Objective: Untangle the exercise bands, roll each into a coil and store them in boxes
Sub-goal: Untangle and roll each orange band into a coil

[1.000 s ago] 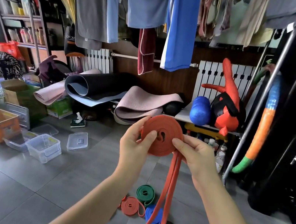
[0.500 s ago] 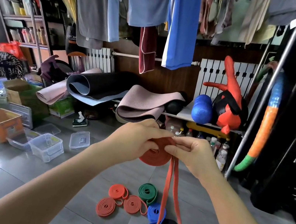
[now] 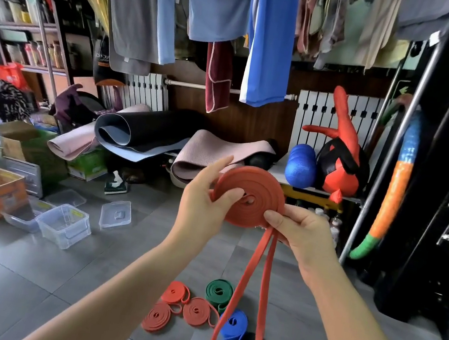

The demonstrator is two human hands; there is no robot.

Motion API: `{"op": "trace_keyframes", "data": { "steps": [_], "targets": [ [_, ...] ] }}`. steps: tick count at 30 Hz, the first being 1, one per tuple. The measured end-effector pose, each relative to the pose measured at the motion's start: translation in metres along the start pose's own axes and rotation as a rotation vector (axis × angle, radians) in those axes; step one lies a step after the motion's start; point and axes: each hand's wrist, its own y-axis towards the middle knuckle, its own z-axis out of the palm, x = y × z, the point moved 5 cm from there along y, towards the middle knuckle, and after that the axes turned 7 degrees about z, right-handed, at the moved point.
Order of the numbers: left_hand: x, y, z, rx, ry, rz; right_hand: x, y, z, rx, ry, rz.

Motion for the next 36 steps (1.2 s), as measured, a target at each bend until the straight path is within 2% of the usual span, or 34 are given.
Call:
{"op": "trace_keyframes", "data": {
  "steps": [3, 8, 10, 12, 15, 18, 28, 31, 36],
  "targets": [
    [0.003, 0.003, -0.005, 0.036, 0.03, -0.057, 0.002, 0.0, -0.005, 0.005, -0.041, 0.008],
    [0.012, 0.003, -0.014, 0.249, -0.036, -0.301, 0.01, 0.001, -0.008, 0.033, -0.196, -0.046],
    [0.009, 0.006, -0.02, 0.336, 0.039, -0.236, 0.012, 0.001, -0.006, 0.071, -0.249, -0.056],
    [0.002, 0.008, -0.019, 0.475, 0.152, -0.092, 0.012, 0.002, -0.004, 0.115, -0.31, -0.033],
    [-0.01, 0.008, -0.007, 0.71, 0.453, 0.145, 0.012, 0.005, 0.002, 0.188, -0.422, 0.003],
    [-0.012, 0.008, 0.003, 0.822, 0.575, 0.221, 0.012, 0.009, 0.005, 0.218, -0.516, 0.02],
    [-0.005, 0.002, 0.019, 0.962, 0.508, 0.095, -0.007, 0.004, 0.005, 0.284, -0.63, 0.097],
    [0.0, 0.001, 0.016, 0.921, 0.479, 0.069, -0.007, 0.001, 0.009, 0.287, -0.611, 0.076],
    [0.01, 0.001, -0.001, 0.765, 0.201, -0.083, -0.01, -0.003, 0.007, 0.239, -0.408, 0.112]
  ]
}}
